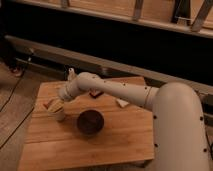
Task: Place the pepper in the ceramic cup
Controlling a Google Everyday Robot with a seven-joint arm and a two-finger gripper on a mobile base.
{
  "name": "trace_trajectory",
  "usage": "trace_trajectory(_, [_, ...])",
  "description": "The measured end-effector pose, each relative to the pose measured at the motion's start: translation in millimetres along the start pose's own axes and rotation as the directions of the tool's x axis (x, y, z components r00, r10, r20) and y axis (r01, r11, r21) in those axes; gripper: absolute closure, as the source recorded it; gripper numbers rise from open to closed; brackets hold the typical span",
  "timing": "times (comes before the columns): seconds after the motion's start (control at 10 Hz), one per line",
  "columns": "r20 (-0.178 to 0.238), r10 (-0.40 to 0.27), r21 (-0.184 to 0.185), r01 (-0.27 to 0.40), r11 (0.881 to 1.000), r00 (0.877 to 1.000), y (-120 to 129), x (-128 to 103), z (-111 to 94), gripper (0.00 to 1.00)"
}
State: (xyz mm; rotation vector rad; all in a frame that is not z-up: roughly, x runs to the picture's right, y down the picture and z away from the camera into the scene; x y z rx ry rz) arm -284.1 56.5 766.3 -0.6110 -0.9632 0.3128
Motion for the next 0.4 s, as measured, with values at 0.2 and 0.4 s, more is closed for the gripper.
trace_trajectory(0.2, [-0.005, -0.002, 0.0, 0.002, 1.0, 1.0, -6, -11, -17, 0.21])
trace_trajectory(0.4, [-0.008, 0.0, -0.019, 0.0, 1.0, 1.0, -9, -28, -40, 0.21])
